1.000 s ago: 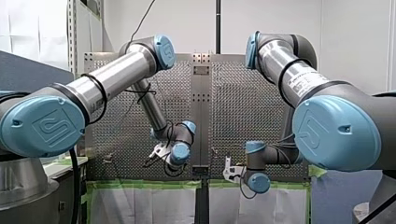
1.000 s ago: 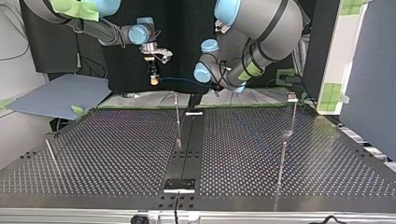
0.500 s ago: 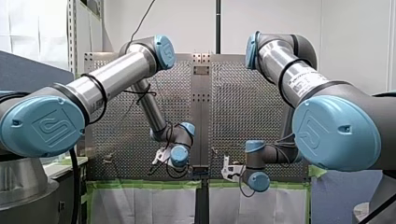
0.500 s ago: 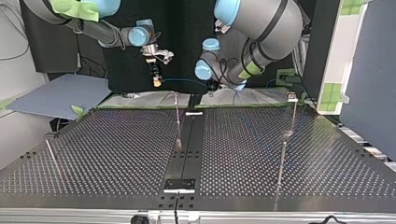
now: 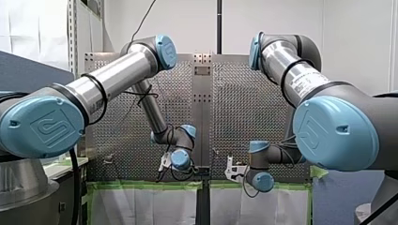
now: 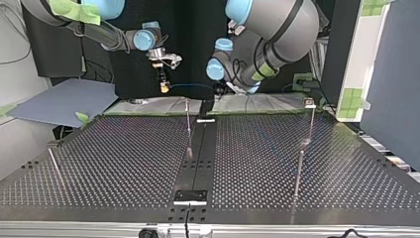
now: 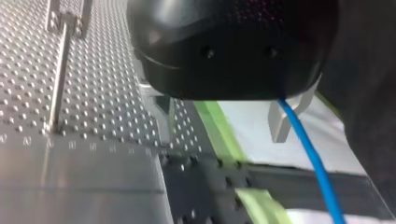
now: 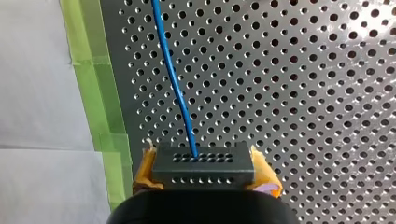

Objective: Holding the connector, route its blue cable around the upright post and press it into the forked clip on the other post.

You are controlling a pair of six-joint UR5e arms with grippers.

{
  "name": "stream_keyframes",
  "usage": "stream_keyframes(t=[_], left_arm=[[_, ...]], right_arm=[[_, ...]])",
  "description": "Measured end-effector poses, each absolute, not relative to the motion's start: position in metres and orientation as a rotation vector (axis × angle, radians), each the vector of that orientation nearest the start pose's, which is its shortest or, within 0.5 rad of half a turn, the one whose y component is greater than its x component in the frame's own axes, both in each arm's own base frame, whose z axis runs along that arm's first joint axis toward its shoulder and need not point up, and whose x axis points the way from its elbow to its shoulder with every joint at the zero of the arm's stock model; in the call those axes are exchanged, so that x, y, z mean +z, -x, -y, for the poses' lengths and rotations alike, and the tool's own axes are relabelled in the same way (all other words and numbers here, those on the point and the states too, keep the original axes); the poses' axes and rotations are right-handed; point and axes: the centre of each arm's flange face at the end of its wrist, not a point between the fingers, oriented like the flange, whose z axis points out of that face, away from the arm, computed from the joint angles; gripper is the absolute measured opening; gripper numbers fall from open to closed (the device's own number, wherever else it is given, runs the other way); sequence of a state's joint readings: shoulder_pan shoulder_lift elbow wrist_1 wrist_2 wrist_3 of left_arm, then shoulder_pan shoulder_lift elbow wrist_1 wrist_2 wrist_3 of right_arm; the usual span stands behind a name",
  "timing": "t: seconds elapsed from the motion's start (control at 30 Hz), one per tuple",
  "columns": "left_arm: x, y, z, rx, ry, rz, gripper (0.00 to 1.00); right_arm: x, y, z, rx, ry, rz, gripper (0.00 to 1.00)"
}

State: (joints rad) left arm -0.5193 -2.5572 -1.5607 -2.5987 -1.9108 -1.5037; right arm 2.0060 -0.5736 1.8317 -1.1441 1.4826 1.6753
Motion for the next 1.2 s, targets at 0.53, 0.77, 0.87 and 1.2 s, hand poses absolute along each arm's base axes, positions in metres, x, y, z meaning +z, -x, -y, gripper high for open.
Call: stream_keyframes(t=[0.53, 0.77, 0.87, 1.2], left_arm=[[-0.069, -0.451, 0.426, -0.232, -0.347, -1.901, 1.00], [-0.065, -0.446, 0.439, -0.285, -0.275, -1.853, 1.00], [-0.063, -0.446, 0.443, -0.297, -0.234, -1.831, 1.00], [-0.058, -0.443, 0.452, -0.330, -0.105, -1.773, 1.00]], right_arm=[[-0.091, -0.365, 0.454, 1.576, -1.660, 1.096, 0.00], [-0.091, -0.363, 0.457, 1.576, -1.654, 1.102, 0.00], [-0.091, -0.362, 0.458, 1.577, -1.652, 1.105, 0.00], [-0.091, -0.358, 0.461, 1.578, -1.652, 1.113, 0.00]])
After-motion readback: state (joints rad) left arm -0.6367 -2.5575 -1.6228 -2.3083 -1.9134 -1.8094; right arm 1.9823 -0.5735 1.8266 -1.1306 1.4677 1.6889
